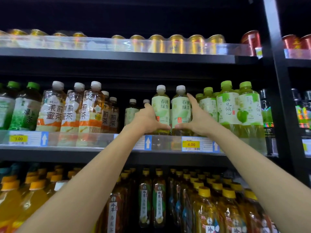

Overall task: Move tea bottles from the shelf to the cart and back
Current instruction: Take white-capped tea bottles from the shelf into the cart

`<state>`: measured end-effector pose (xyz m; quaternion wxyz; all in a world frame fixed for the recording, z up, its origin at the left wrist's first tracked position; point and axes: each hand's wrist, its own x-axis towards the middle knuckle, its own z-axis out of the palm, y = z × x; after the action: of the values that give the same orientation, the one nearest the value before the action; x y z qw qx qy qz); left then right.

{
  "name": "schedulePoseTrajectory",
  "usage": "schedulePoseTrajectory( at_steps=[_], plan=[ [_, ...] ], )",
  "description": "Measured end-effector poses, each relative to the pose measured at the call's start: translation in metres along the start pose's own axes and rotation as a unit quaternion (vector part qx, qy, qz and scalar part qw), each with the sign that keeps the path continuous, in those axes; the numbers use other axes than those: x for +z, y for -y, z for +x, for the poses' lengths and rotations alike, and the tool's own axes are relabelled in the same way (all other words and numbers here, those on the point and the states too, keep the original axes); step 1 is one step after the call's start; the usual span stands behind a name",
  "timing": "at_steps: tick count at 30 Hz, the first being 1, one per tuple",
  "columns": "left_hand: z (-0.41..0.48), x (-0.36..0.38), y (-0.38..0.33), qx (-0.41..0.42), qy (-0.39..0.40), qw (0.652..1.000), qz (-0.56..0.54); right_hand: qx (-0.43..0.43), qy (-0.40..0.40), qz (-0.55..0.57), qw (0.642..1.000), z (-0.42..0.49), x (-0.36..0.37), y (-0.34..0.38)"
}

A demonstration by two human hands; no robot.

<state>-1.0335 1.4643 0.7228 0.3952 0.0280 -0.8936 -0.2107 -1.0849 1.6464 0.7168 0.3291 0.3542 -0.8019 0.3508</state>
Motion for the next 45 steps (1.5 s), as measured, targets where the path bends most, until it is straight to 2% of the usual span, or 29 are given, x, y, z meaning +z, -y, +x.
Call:
schedulePoseTrajectory(
  at_steps=[4, 9, 14, 22, 32, 45],
  plan=[
    [0.01, 0.006, -0.006, -0.001, 0.016, 0.999, 0.042, 0.02, 0.044, -0.019, 0.999, 0.003, -0.004, 0.005],
    [0.024, 0.009, -0.009, -0.005, 0.061, 0.997, 0.048, 0.05, 0.039, -0.064, 0.996, 0.012, 0.001, 0.007],
    [0.036, 0.021, -0.008, -0.006, 0.035, 0.996, 0.087, 0.081, 0.046, -0.109, 0.99, 0.028, 0.012, 0.002],
    [0.05, 0.017, 0.002, -0.036, 0.13, 0.991, -0.003, 0.105, 0.074, -0.125, 0.984, 0.044, 0.02, -0.003],
    [0.062, 0.027, -0.005, -0.08, 0.115, 0.99, 0.037, 0.101, 0.084, -0.153, 0.979, 0.055, 0.024, -0.01],
    [0.066, 0.035, -0.003, -0.091, 0.104, 0.988, 0.063, 0.104, 0.084, -0.191, 0.972, 0.06, 0.03, -0.01]
  ],
)
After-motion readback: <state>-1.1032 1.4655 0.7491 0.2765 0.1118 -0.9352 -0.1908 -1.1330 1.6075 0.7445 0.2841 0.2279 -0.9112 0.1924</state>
